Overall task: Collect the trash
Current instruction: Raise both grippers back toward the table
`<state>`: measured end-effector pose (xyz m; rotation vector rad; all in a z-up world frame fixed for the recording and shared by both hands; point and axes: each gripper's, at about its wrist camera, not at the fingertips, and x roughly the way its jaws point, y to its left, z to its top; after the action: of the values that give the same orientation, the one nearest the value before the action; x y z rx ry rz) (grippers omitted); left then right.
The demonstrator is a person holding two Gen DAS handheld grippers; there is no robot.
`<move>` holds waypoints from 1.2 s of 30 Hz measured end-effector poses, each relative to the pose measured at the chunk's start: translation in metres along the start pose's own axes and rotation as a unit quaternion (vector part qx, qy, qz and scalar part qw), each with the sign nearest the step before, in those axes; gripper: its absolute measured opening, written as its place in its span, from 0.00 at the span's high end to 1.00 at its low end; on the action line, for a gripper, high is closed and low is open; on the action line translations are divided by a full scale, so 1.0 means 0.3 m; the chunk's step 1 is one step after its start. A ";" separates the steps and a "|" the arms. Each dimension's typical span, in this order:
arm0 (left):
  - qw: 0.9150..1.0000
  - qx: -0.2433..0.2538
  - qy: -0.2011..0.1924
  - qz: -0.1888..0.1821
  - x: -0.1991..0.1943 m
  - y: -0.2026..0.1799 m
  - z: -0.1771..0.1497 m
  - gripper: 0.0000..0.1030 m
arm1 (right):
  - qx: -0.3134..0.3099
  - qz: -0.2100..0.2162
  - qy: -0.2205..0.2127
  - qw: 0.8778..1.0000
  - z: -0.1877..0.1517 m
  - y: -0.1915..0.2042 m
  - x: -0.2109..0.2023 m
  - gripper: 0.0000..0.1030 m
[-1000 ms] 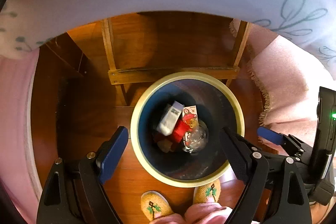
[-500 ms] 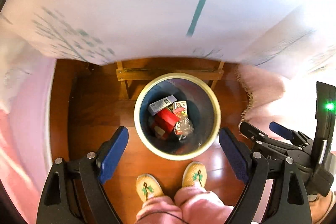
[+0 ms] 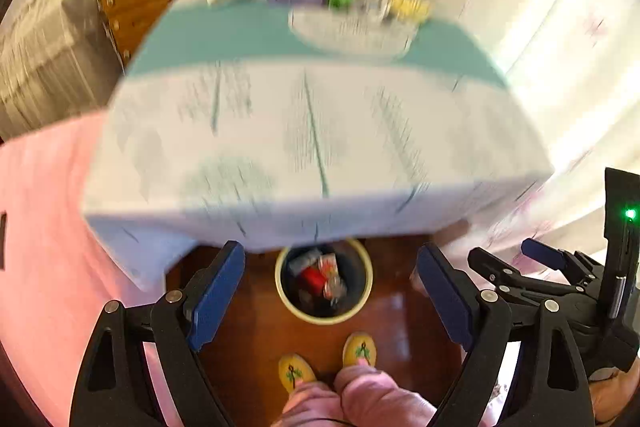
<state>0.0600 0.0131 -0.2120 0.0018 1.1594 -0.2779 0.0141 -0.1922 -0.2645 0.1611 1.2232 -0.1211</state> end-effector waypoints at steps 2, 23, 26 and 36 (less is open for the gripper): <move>1.000 0.006 -0.018 0.000 -0.100 -0.007 0.059 0.13 | 0.001 0.001 -0.022 1.000 0.045 0.022 -0.123 0.18; 0.989 0.066 -0.132 0.015 -0.558 -0.092 0.461 0.13 | -0.038 -0.027 -0.215 0.976 0.343 0.209 -0.769 0.18; 0.990 0.053 -0.130 0.030 -0.507 -0.100 0.532 0.13 | -0.047 -0.029 -0.224 0.973 0.396 0.201 -0.771 0.18; 0.997 -0.018 -0.065 0.049 -0.066 -0.138 0.890 0.16 | -0.083 -0.004 -0.191 0.978 0.839 0.028 -0.442 0.19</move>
<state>0.2848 -0.0611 -0.0805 0.0085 1.0316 -0.1683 0.2037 -0.2306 -0.0556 -0.0148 0.8463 -0.0529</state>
